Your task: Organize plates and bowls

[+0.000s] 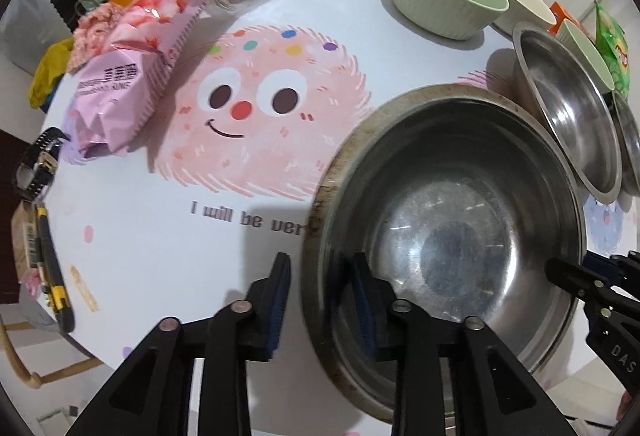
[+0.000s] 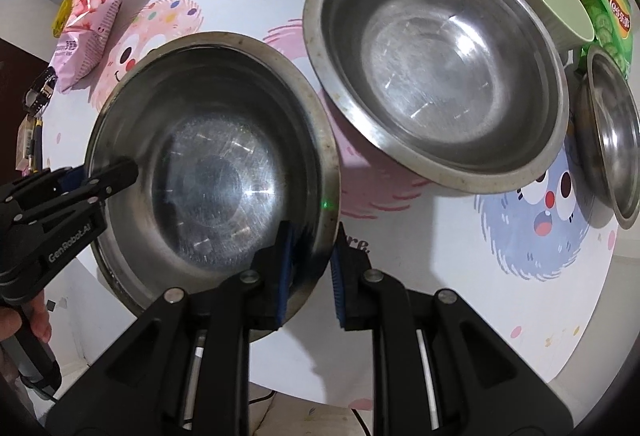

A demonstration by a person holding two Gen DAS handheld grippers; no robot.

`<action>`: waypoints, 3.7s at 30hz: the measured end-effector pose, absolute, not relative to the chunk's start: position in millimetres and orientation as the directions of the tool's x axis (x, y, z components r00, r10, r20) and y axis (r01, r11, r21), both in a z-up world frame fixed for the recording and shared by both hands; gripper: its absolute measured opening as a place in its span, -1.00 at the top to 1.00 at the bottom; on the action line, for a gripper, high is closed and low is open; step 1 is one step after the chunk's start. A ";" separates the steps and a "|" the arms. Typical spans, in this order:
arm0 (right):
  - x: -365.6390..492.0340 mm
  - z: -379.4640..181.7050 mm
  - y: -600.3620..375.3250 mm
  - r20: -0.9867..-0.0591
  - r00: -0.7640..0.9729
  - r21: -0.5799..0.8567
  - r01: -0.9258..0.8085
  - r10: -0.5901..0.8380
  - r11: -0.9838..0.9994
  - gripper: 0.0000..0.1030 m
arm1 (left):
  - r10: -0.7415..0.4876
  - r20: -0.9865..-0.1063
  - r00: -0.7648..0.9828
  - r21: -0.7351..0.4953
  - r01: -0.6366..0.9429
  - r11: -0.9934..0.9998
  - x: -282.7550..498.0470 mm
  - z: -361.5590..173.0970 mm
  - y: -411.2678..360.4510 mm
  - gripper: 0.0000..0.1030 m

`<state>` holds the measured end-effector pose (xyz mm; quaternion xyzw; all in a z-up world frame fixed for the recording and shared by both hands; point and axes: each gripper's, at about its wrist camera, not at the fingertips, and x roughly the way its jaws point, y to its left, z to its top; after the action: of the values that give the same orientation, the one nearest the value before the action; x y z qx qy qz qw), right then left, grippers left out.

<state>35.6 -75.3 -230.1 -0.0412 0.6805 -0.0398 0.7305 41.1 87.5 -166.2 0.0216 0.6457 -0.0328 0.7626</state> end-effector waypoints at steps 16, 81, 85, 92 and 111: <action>18.5 -155.2 -121.6 -0.975 0.224 0.025 0.072 0.008 0.997 -1.00 | -0.128 -0.930 0.346 -0.067 0.182 0.981 42.0 -74.9 75.7 -1.00; 76.8 -194.5 -254.3 -0.984 0.177 0.117 0.488 0.033 0.865 0.70 | -0.199 -0.980 0.015 -0.191 0.218 0.957 170.6 -175.9 -77.2 0.72; 78.3 -195.5 -251.3 -0.984 0.177 0.117 0.489 0.033 0.864 0.71 | -0.196 -0.980 0.014 -0.189 0.219 0.957 172.1 -175.5 -77.2 0.72; 77.1 -194.0 -255.3 -0.981 0.190 0.137 0.508 0.044 0.850 0.73 | -0.198 -0.980 0.011 -0.191 0.217 0.957 171.5 -174.7 -77.1 0.72; 73.6 -177.7 -260.4 -0.973 0.227 0.160 0.518 0.045 0.840 0.75 | -0.234 -0.971 0.050 -0.218 0.218 0.951 164.5 -155.8 -70.2 0.74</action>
<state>73.6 -260.4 -177.7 0.2342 0.6011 -0.1581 0.7475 164.5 -70.2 -155.8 -0.0061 0.6715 -0.1558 0.7244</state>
